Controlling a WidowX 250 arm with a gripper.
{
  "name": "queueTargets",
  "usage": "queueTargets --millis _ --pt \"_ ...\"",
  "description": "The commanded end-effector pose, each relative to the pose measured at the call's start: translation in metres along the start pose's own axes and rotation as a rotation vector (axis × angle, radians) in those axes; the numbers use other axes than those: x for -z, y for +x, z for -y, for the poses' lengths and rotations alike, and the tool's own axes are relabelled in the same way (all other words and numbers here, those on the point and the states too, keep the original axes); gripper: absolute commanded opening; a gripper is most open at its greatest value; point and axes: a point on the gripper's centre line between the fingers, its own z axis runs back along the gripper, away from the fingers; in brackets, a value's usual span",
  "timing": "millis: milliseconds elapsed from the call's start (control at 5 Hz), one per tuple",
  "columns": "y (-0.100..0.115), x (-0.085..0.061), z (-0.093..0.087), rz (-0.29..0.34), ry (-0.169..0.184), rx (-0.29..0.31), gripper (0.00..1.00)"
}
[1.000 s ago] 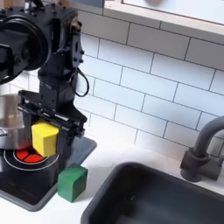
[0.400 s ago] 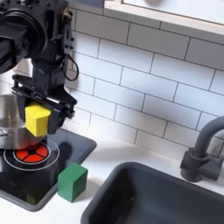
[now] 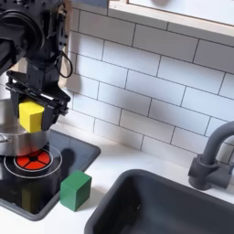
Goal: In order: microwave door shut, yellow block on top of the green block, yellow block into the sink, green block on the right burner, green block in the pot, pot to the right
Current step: 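Put the yellow block on top of the green block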
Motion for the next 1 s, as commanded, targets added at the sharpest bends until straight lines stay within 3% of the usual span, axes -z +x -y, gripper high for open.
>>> queueTargets --millis 0,800 --pt "0.013 0.004 -0.011 0.019 0.010 0.007 0.00" --pt "0.015 0.015 -0.033 -0.002 0.054 0.004 0.00"
